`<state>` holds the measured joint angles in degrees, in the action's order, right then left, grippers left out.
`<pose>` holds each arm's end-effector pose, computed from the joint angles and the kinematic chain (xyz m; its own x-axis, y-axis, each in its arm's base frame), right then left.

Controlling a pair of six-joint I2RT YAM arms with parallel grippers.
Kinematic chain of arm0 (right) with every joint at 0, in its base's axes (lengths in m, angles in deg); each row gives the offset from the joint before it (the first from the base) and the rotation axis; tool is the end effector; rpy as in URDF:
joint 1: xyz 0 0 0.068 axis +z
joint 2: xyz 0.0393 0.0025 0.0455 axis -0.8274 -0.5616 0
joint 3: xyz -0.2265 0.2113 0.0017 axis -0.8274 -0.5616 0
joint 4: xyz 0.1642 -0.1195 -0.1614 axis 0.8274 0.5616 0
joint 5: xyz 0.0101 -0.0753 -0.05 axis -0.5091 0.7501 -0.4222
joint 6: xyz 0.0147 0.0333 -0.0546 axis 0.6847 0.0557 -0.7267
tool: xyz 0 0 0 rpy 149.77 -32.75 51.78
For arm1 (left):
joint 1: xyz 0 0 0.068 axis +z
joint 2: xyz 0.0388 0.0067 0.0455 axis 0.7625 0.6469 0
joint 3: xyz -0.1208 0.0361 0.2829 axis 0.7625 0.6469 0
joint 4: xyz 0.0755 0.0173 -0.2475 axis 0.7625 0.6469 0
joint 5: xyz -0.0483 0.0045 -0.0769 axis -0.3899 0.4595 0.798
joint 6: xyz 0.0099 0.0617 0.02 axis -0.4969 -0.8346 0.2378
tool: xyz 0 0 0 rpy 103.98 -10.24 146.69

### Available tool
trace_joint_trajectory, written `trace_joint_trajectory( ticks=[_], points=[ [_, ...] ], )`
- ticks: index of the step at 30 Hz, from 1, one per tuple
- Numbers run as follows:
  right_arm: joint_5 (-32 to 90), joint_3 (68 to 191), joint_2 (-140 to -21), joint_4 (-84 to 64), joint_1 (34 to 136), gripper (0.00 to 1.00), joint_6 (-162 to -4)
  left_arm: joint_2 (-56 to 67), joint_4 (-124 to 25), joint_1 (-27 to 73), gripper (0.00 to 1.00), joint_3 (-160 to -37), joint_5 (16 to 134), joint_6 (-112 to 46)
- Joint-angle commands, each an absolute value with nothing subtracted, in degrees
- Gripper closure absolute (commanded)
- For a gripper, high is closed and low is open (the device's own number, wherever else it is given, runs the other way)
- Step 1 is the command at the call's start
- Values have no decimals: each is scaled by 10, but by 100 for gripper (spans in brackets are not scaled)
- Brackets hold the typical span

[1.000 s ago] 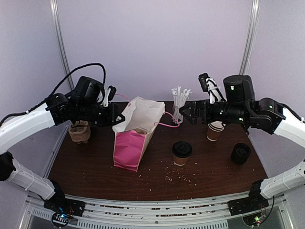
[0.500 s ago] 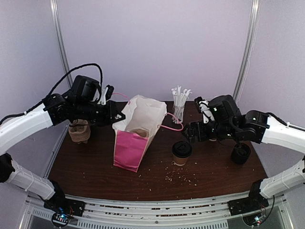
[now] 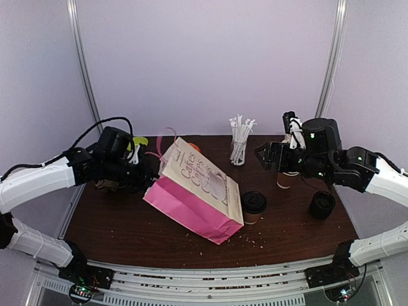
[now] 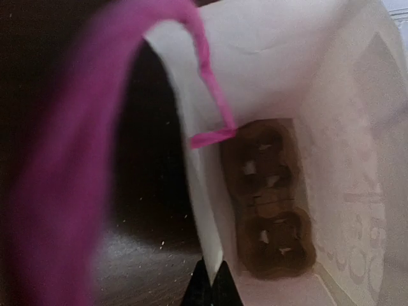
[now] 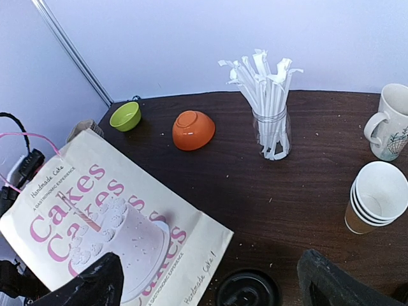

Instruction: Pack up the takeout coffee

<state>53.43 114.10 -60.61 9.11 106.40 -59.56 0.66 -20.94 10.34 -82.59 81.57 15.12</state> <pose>0.1589 0.1699 0.3915 -0.4804 0.1767 -0.8590 -0.3780 0.8421 0.3847 0.1946 -0.1766 0.3184 -0.9109 -0.3339 -0.2425 -0.0461 0.6664 -0.7442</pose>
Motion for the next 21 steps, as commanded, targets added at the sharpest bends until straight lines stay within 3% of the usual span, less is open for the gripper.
trace_joint_trajectory(
  ticks=[1, 7, 15, 21],
  points=[
    [544, 1138, -595, 96, 1061, 2, -587, 1, -225, 104, 100, -913, 836, 164],
    [543, 1121, -589, 73, 1060, 2, -583, 4, -191, 98, 100, -1060, 807, 151],
    [467, 1035, -628, -50, 1058, 5, -504, -31, -297, 97, 100, -891, 825, 207],
    [446, 1002, -667, -118, 1058, 8, -446, -25, -321, 97, 100, -882, 802, 217]
  ],
)
